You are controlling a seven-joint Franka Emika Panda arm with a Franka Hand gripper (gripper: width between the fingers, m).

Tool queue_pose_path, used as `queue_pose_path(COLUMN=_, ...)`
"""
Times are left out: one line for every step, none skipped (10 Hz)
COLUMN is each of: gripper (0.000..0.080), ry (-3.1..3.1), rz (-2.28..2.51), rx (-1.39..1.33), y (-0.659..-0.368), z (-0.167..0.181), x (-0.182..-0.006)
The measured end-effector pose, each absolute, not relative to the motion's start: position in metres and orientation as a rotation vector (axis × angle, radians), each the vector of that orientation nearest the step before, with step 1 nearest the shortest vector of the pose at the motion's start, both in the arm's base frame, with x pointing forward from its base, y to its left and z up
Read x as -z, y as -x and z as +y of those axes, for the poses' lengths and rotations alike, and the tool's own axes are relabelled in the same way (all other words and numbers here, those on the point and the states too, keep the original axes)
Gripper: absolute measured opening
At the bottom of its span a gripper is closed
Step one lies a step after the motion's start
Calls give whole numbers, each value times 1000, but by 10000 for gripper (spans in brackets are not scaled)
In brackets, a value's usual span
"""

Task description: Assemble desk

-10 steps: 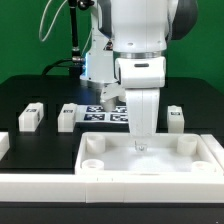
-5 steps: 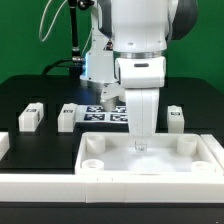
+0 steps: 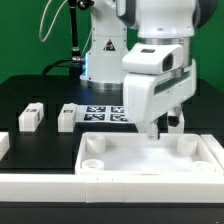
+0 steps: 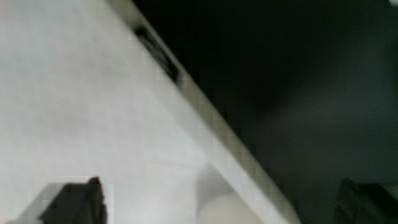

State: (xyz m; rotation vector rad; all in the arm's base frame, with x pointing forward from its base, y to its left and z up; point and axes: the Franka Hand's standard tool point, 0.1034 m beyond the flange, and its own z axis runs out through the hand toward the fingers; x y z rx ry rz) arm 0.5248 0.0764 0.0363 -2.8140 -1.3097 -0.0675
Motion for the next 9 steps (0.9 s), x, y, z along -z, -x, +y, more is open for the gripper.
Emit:
queue_pose_path(gripper=649, ry=2849, rz=-1215, rx=63, y=-523, z=75, x=-35)
queue_pose_path(gripper=649, ry=2875, rz=-1145, rx=61, y=-523, z=75, x=-34)
queue_pose_path(gripper=649, ry=2914, rz=-1018, rx=59, y=-523, z=77, x=-34)
queue_pose_path(gripper=649, ry=2946, rz=-907, rx=57, y=-523, z=78, x=-35)
queue_pose_path(gripper=649, ry=2998, rz=-718, rx=34, y=-519, z=85, x=-42)
queue_pose_path(gripper=649, ry=3025, rz=-551, rx=31, y=-514, z=89, x=-49)
queue_pose_path(gripper=649, ry=3043, rz=-309, rx=21, y=-513, z=94, x=-53)
queue_pose_path(gripper=649, ry=3053, rz=-143, rx=-1, y=-513, z=103, x=-56)
queue_pose_path(gripper=649, ry=3045, rz=1, rx=-8, y=-518, z=111, x=-59)
